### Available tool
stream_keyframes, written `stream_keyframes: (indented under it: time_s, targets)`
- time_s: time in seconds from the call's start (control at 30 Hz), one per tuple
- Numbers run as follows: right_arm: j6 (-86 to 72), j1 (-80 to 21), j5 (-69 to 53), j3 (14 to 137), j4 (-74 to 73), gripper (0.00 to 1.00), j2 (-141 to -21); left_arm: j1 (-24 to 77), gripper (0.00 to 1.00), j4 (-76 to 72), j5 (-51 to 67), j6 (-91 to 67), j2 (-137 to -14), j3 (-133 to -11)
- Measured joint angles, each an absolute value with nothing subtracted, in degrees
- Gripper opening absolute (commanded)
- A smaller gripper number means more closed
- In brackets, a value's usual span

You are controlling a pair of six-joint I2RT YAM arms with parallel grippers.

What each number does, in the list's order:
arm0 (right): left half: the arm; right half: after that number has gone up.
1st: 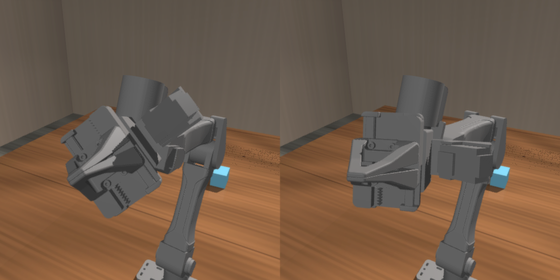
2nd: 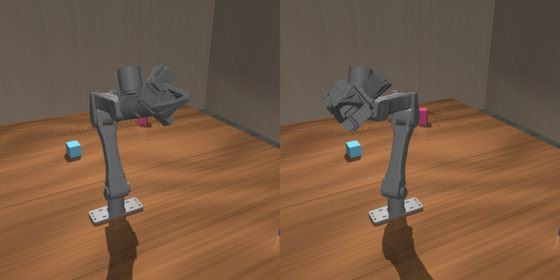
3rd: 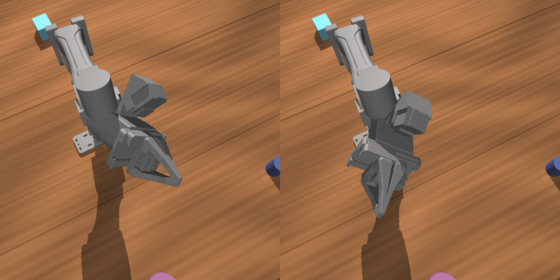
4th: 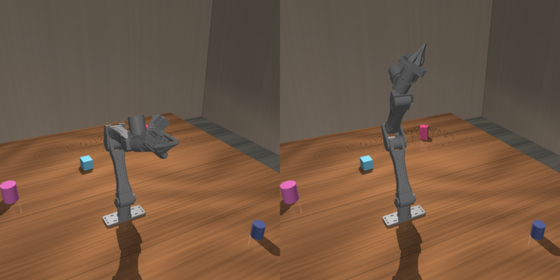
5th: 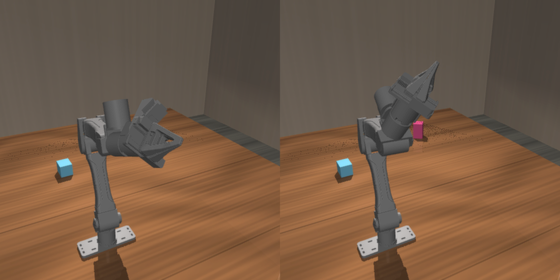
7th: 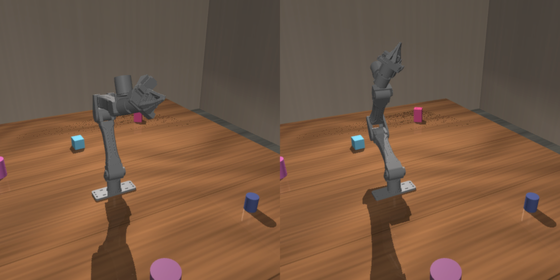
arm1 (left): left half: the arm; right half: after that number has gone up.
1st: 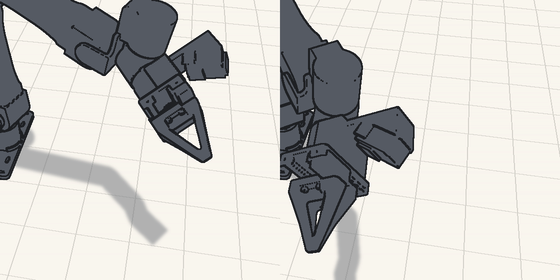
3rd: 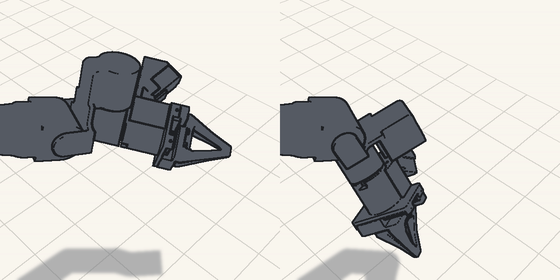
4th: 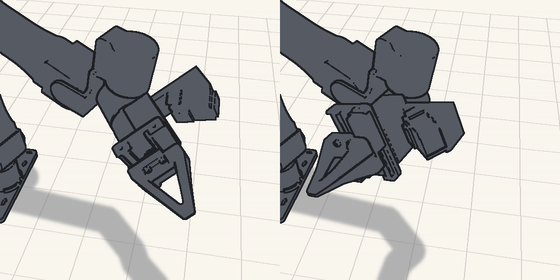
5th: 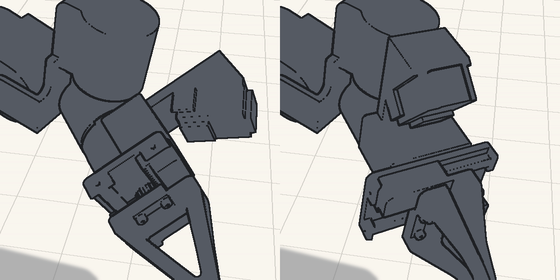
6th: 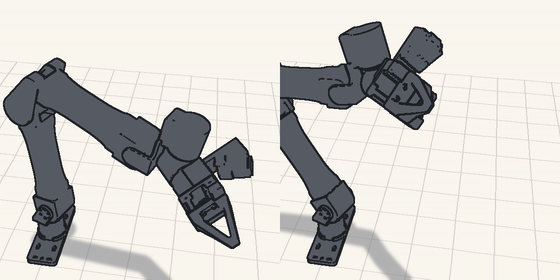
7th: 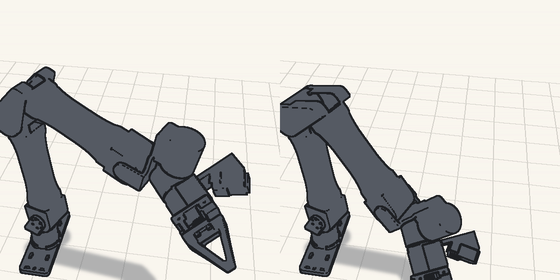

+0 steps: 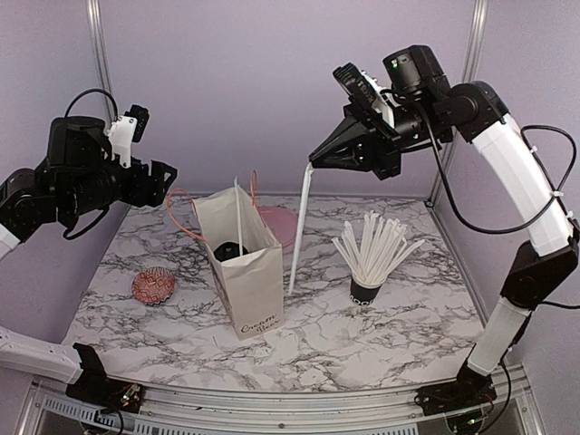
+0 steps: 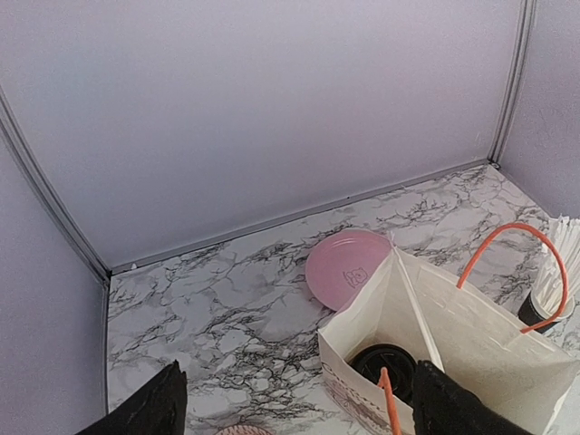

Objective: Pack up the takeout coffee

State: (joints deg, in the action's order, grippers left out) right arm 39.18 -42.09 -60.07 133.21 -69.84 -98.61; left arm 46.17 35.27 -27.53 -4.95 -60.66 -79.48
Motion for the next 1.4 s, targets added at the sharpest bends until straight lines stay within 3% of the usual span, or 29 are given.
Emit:
stream_keyframes:
  time_s: [0.5, 0.83, 1.4]
  targets:
    - [19.9, -43.3, -58.8, 143.2, -39.9, 0.0, -104.9, 46.2, 0.87, 35.4, -28.3, -5.0, -59.3, -75.8]
    - [17.5, -45.0, -51.8, 139.2, -38.4, 0.0, -114.3, 46.2, 0.87, 35.4, -29.4, -5.0, -56.3, -73.4]
    - [18.2, -46.7, -44.4, 141.7, -37.3, 0.0, -114.0, 46.2, 0.87, 35.4, -30.1, -4.7, -56.3, -71.5]
